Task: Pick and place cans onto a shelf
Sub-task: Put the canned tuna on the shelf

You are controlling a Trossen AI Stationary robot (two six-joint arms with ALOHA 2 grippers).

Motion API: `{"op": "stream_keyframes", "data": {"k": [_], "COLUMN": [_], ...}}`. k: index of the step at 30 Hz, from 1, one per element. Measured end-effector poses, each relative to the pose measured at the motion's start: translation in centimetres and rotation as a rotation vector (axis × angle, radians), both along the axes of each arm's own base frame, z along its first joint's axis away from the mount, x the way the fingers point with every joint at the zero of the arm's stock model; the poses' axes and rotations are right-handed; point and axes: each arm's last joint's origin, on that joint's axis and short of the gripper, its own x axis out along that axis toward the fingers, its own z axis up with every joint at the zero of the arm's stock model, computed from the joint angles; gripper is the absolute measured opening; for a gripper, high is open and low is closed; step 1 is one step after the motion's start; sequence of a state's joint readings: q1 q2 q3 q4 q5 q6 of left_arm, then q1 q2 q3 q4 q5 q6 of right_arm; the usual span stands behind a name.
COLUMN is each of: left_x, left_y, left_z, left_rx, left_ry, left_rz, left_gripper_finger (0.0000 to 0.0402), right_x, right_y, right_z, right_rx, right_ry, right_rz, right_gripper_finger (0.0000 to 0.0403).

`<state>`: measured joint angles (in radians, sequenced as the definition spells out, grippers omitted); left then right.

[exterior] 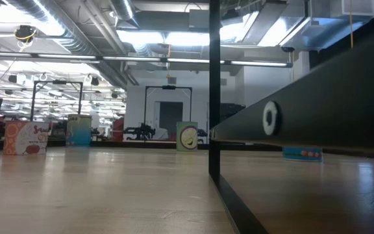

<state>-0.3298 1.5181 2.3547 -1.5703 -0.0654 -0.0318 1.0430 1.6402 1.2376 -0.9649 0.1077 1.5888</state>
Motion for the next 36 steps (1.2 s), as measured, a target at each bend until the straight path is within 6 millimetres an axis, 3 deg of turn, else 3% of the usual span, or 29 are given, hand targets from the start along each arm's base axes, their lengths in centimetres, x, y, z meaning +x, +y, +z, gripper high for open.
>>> {"op": "stream_keyframes", "data": {"k": [8, 12, 21, 36], "left_x": [0.0, 0.0, 0.0, 0.0], "left_y": [0.0, 0.0, 0.0, 0.0], "left_z": [0.0, 0.0, 0.0, 0.0], "left_rx": [-0.002, -0.002, -0.003, -0.003], "left_ry": [0.000, 0.000, 0.001, 0.001], "left_rz": [0.016, 0.016, 0.017, 0.017], "left_gripper_finger": [0.0041, 0.0041, 0.0041, 0.0041], "right_x": [0.5, 0.4, 0.3, 0.2], "right_y": [0.3, 0.1, 0.1, 0.2], "right_z": [1.1, 0.6, -2.5, -2.7], "right_rx": [0.031, 0.017, 0.074, 0.103], "right_ry": [-0.031, -0.023, -0.033, -0.004], "right_rz": [-0.006, -0.008, -0.003, 0.006], "right_gripper_finger": [0.0031, 0.0031, 0.0031, 0.0031]}}
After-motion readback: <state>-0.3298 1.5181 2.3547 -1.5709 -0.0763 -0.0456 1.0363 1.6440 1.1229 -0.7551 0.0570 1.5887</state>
